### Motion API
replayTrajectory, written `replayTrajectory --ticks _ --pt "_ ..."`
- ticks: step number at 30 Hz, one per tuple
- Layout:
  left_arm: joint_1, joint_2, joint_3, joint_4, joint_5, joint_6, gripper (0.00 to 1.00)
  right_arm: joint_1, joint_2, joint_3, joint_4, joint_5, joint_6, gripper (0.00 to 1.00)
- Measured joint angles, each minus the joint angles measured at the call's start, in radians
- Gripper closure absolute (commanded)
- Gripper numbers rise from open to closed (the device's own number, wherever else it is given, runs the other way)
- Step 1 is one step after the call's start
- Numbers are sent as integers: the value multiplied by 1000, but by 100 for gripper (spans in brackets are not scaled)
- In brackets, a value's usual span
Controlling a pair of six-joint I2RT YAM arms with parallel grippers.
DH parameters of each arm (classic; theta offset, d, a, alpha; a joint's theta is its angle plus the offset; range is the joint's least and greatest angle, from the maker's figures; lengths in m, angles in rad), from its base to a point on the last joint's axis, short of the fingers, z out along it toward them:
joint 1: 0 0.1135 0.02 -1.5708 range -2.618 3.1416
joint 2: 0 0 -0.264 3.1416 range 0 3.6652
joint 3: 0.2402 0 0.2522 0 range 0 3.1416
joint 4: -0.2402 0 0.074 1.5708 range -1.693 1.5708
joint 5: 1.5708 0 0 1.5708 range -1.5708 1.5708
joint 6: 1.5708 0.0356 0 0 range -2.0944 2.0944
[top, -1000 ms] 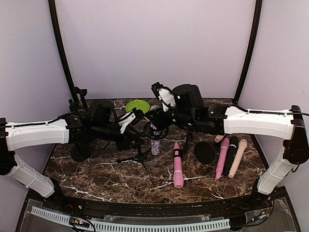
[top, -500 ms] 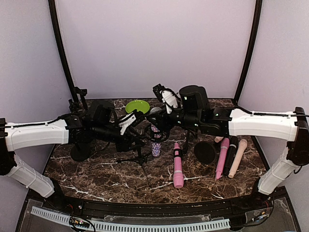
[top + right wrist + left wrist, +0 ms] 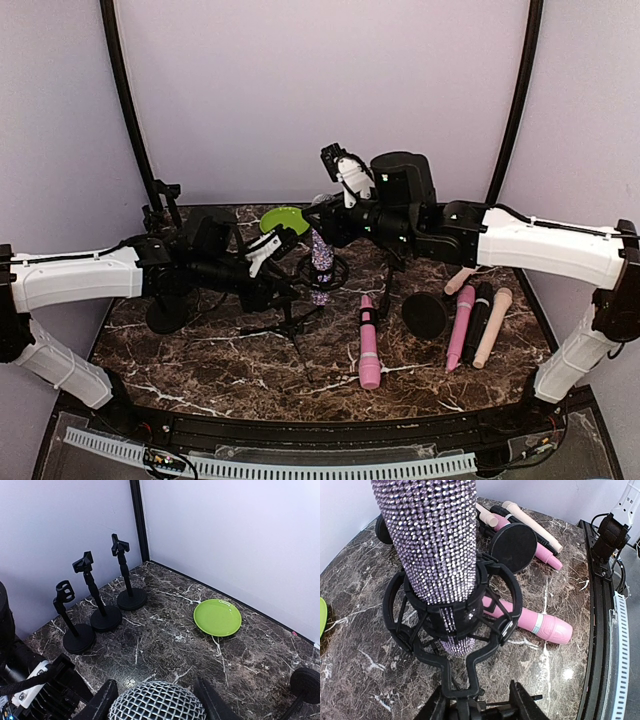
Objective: Remove the microphone from the stand
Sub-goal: Remove the microphone from the microphone stand, then move the microphone stand to the corner of the board.
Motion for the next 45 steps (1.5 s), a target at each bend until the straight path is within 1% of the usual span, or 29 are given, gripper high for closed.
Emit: replayTrajectory --ticks 7,13,20,25,30,34,38,39,43,45 --pt "0 0 1 -1 -14 2 100 0 -11 -1 -4 -14 -6 78" --pt "0 1 5 -8 -21 10 100 -11 -63 1 1 -44 -12 78" --pt "-1 1 6 -12 -31 16 100 -26 -66 100 -35 -82 -40 78" --pt "-1 2 6 -12 -32 16 100 -28 -90 100 -41 -89 -41 78" --pt "-4 0 6 -12 -50 11 100 -29 -162 90 -50 -69 -41 78" --pt "2 -4 6 -13 -85 -2 100 -35 -217 98 -76 -10 -45 78" --pt "45 -9 5 -13 -126 -25 100 -65 -254 98 -134 60 -45 77" --pt "62 -9 5 -11 -130 -29 100 -90 -260 98 -153 76 -45 77" --pt "160 -9 5 -4 -153 -48 100 -151 -292 92 -213 124 -39 77" --pt "192 -9 5 0 -170 -53 100 -190 -315 75 -230 134 -27 77"
